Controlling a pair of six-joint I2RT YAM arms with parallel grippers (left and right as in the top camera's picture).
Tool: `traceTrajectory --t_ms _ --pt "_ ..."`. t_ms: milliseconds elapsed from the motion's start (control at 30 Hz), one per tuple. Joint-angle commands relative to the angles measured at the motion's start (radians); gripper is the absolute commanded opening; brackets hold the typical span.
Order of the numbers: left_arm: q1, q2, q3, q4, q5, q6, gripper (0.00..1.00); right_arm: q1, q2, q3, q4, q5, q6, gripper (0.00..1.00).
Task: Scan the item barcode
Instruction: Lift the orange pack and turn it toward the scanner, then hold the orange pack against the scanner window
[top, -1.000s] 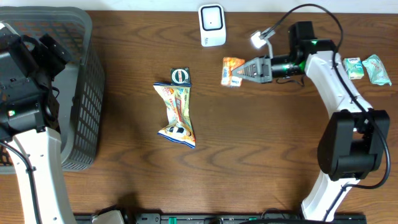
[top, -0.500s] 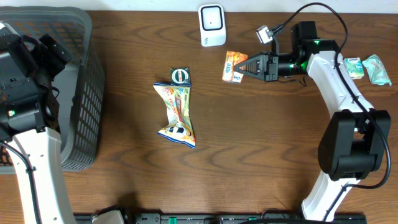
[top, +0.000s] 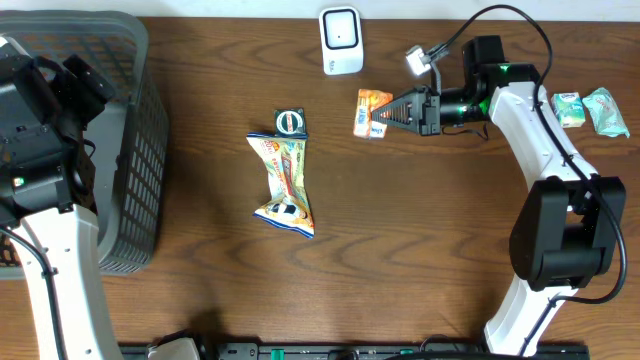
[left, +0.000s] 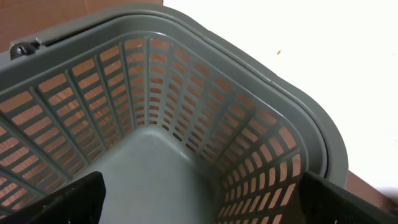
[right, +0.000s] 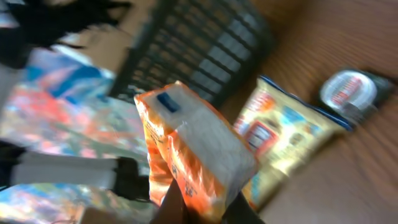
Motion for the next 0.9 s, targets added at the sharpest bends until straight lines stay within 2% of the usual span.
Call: traceTrajectory --t_ms 0,133,267,433,567,733,867 --pt "0.005 0.001 0.016 0.0 -0.002 0.01 0.98 0.033 0.001 0.009 0.016 0.372 0.195 0.01" --pt "0.005 0.001 0.016 0.0 -0.003 0.01 0.98 0.097 0.001 0.017 0.03 0.878 0.411 0.01" --pt "0.005 0.001 0.016 0.0 -0.003 0.01 0.98 0.151 0.001 0.057 0.069 1.159 0.454 0.01" --pt "0.005 0.001 0.016 0.0 -0.003 0.01 0.98 0.209 0.002 0.167 0.189 1.223 0.436 0.01" --pt "0.005 0.001 0.016 0.0 -0.003 0.01 0.98 0.217 0.038 0.296 0.222 1.247 0.411 0.01" --pt "0.005 0.001 0.016 0.0 -0.003 0.01 0.98 0.218 0.172 0.532 0.22 1.264 0.362 0.01" --pt "0.005 0.001 0.016 0.0 -0.003 0.01 0.98 0.227 0.291 0.705 0.219 1.372 0.305 0.01"
